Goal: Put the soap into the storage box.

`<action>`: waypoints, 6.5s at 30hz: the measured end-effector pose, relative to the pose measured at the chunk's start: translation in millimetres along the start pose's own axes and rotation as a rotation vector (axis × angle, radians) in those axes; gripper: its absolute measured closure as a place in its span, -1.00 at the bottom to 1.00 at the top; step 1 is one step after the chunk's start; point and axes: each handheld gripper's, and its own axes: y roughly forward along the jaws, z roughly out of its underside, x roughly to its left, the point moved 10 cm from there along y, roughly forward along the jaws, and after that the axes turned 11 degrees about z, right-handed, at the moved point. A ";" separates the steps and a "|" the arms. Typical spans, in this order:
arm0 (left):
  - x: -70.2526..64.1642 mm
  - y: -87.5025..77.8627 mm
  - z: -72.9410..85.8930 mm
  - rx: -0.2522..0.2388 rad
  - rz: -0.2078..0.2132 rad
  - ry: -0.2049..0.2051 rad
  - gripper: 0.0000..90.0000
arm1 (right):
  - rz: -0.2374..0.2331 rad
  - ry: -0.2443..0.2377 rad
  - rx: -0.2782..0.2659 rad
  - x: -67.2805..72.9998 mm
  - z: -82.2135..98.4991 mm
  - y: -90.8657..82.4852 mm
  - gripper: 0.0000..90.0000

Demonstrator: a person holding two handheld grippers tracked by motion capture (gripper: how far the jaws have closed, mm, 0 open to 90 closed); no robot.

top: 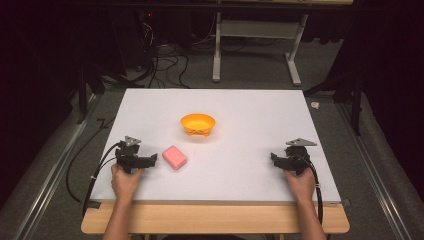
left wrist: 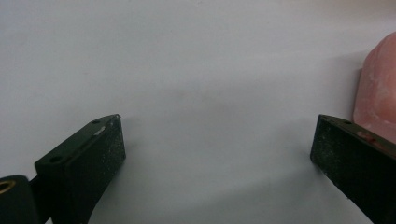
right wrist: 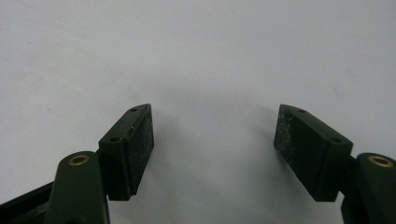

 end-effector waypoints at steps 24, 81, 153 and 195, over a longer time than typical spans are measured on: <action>2.2 -8.7 -7.9 -0.044 0.023 -0.025 -0.81 | 0.006 -0.006 -0.002 -0.2 0.2 -0.3 -0.35; -98.9 4.0 -27.1 0.015 0.191 0.218 -0.98 | 0.009 -0.010 -0.005 -0.1 0.2 -0.5 -0.35; -98.5 -5.5 -39.1 0.018 0.189 0.122 -0.70 | 0.017 -0.020 -0.012 0.2 -0.1 -0.8 -0.35; -125.7 -16.2 -122.1 -0.035 0.197 0.060 -0.70 | 0.018 -0.022 -0.014 0.2 -0.1 -0.9 -0.35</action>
